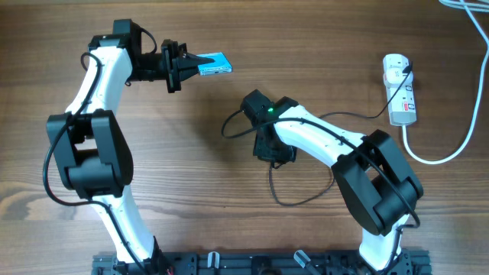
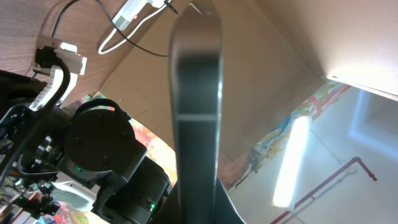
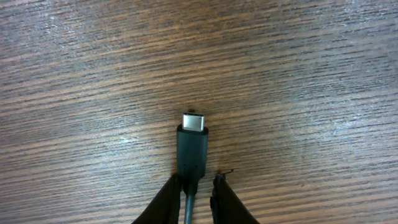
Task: Plug charger to phone and switch on socket
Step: 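Lift the plug with the right gripper toward the phone's bottom port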
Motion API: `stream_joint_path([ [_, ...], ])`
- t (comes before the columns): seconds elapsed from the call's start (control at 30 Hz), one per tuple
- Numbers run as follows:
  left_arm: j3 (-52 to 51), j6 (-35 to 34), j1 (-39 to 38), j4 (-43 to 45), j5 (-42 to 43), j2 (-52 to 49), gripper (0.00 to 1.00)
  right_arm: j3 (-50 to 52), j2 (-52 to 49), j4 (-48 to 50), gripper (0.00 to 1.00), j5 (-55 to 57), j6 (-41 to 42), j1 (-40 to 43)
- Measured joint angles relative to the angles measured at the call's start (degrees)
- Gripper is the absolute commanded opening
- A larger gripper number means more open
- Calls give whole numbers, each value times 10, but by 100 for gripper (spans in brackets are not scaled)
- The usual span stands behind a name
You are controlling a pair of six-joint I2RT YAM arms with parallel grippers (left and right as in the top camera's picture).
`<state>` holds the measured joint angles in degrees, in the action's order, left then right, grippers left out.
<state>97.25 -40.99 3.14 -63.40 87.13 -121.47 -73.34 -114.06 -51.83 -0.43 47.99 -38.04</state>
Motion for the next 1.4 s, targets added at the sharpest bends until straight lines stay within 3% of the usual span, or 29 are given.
stream_joint_path([
  [0.57,0,0,0,0,0,0,4,0,0,7,8,-4,5,0],
  [0.93,0,3,0,6,-3,0,4,-4,4,-5,4,3,-43,0],
  [1.03,0,5,0,48,-11,0,4,-4,42,-39,5,8,-58,0],
  [1.23,0,16,0,132,-27,0,4,-6,235,-87,5,9,-105,0],
  [1.4,0,20,0,176,-31,0,4,-10,339,-86,5,-60,-172,0],
])
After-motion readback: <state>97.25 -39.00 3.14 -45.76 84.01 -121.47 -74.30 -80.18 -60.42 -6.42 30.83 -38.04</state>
